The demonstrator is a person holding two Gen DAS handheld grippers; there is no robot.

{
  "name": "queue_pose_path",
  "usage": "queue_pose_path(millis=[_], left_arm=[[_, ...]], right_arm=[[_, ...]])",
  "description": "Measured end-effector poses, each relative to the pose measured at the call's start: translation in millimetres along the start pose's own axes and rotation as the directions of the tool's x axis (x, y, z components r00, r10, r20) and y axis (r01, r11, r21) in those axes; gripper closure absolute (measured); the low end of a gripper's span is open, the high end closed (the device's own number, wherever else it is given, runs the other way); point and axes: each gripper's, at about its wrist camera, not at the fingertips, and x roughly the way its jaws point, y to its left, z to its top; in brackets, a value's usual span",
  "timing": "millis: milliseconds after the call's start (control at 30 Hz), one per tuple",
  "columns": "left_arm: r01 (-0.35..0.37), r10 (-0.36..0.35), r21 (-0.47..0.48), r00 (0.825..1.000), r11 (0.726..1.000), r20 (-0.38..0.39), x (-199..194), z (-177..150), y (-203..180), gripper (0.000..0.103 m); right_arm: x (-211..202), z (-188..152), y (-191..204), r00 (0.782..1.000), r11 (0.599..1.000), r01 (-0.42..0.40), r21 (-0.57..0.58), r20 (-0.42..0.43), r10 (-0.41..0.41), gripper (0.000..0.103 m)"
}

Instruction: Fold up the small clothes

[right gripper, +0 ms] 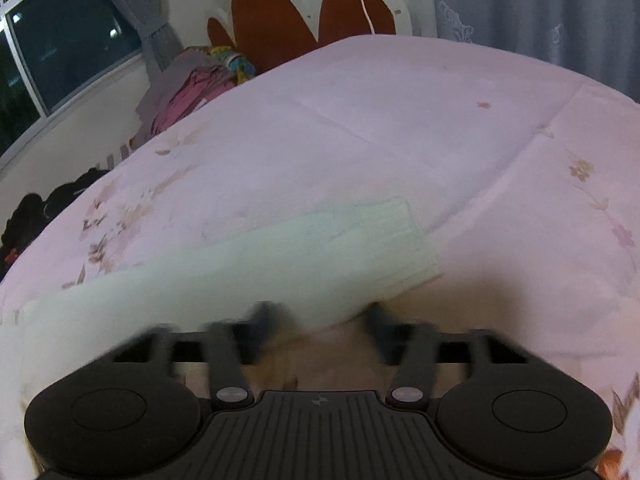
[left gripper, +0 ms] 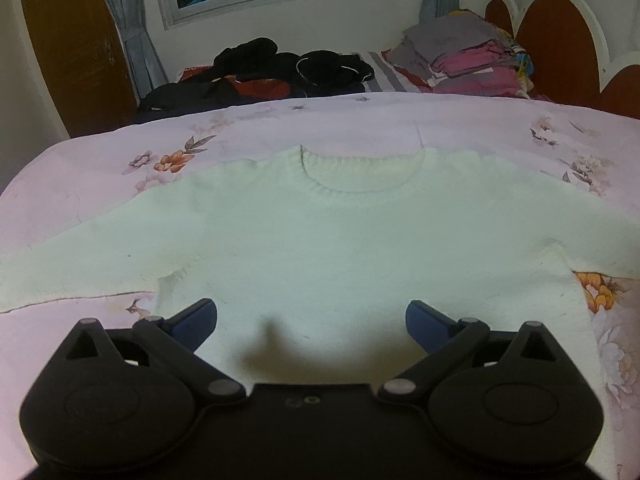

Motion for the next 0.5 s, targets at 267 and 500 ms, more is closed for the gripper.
queue_pose_path(millis=[267, 500], left_arm=[[0.02, -0.021, -0.038, 1.0, 0.999, -0.021, 7.7, 5.0, 12.9, 0.017], [0.026, -0.025, -0.048, 1.0, 0.999, 0.013, 0.7, 11.1, 32.0, 0.017]], right_arm=[[-8.4, 6.4, 6.7, 0.997, 1.0, -0.021, -0.006, 0.077, 0.022, 0.1], [-42.2, 6.3, 79.7, 0.971, 0.976, -0.172, -0.135, 0.142, 0.191, 0.1]])
